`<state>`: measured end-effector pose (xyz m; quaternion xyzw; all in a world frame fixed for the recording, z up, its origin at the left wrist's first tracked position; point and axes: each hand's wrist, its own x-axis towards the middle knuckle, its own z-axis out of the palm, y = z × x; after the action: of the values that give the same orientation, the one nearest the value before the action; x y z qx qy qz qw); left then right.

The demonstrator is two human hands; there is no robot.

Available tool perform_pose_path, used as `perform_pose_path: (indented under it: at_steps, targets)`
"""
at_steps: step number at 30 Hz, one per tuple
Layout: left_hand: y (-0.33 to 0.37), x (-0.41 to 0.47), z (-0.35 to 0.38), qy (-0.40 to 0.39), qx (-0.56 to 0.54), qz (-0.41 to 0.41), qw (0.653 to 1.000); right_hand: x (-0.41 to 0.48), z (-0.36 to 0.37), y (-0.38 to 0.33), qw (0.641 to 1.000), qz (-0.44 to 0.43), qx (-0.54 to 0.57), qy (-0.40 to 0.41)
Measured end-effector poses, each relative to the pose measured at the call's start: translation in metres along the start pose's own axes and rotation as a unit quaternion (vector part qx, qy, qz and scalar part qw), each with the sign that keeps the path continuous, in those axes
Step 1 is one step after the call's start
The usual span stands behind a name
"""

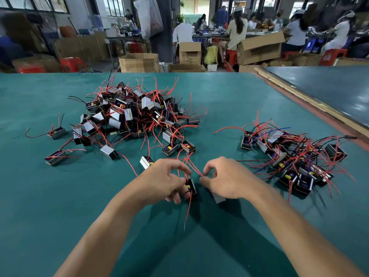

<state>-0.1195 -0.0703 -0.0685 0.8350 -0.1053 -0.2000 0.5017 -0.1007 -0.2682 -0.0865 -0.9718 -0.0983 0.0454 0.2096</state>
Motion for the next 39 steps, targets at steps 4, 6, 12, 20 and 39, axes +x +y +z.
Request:
perform_pose_path:
  at_steps: [4,6,12,20,39]
  targets:
    - [-0.002,-0.001,-0.001,-0.049,0.023,0.035,0.998,0.000,-0.003,-0.002,1.000,-0.015,0.005,0.009]
    - [-0.003,0.000,0.001,-0.050,0.053,0.063,0.995,0.001,-0.003,0.000,0.999,-0.015,0.012,0.026]
    - [-0.008,0.007,0.011,0.020,0.174,0.135,0.975,0.004,-0.006,0.006,0.991,-0.011,0.086,0.099]
    - [-0.009,0.005,0.009,0.147,0.271,0.151,0.939,0.007,-0.014,0.007,0.960,-0.046,0.161,0.226]
    - [-0.012,0.009,0.008,0.093,0.203,0.168,0.960,-0.002,-0.025,0.026,0.960,-0.041,0.277,0.015]
